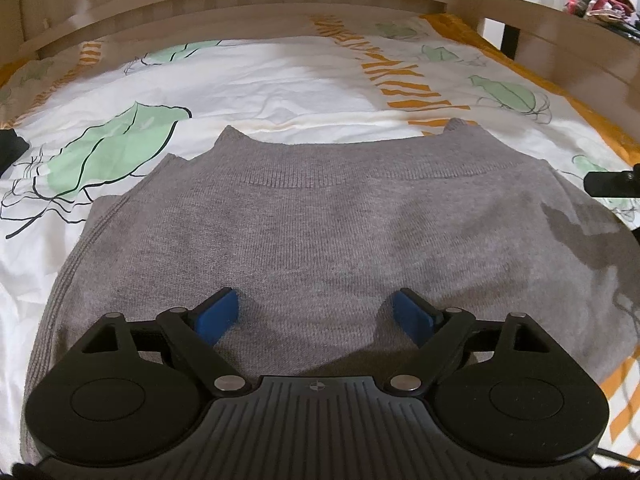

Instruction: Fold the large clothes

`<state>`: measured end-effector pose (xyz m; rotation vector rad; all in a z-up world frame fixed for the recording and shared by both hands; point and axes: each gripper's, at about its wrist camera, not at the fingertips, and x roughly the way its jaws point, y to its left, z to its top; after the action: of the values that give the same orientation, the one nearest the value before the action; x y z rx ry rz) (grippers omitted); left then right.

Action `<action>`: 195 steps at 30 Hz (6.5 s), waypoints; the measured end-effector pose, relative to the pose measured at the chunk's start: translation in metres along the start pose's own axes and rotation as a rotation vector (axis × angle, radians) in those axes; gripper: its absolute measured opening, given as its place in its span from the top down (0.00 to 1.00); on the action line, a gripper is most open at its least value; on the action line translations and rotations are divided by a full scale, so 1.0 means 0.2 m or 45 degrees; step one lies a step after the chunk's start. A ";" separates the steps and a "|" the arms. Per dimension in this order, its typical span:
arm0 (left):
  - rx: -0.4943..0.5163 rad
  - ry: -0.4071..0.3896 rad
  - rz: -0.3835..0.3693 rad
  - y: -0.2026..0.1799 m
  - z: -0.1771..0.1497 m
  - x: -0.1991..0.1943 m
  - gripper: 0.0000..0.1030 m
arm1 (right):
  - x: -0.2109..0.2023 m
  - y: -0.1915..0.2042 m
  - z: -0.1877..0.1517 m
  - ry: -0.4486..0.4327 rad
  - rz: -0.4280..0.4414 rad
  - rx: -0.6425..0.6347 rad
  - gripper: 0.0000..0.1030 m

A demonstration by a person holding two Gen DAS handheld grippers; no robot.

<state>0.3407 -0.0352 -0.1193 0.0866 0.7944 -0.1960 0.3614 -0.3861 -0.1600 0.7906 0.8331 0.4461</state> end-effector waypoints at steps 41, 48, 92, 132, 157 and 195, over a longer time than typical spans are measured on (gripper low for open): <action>-0.563 0.040 -0.348 0.75 -0.12 -0.05 0.01 | -0.12 0.02 -0.14 0.074 0.061 0.011 0.00; -0.596 0.063 -0.426 0.79 -0.19 -0.12 0.55 | -0.11 0.09 -0.20 0.082 0.014 -0.136 0.07; -0.173 -0.197 -0.205 0.33 -0.12 -0.62 0.28 | -0.43 0.68 -0.53 -0.054 -0.381 -0.647 0.33; -0.267 -0.084 -0.117 0.45 -0.27 -0.25 0.17 | -0.31 0.15 -0.41 0.187 -0.204 -0.076 0.00; -0.305 -0.185 -0.245 -0.06 -0.13 -0.68 0.73 | -0.24 0.08 -0.39 0.081 -0.009 -0.036 0.00; -0.487 0.009 -0.210 -0.13 -0.14 -0.26 0.80 | -0.26 0.08 -0.40 0.117 0.000 -0.073 0.00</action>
<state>0.2807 -0.0498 -0.1014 -0.3406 0.8341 -0.1963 0.2652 -0.3720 -0.1561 0.7210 0.9019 0.5070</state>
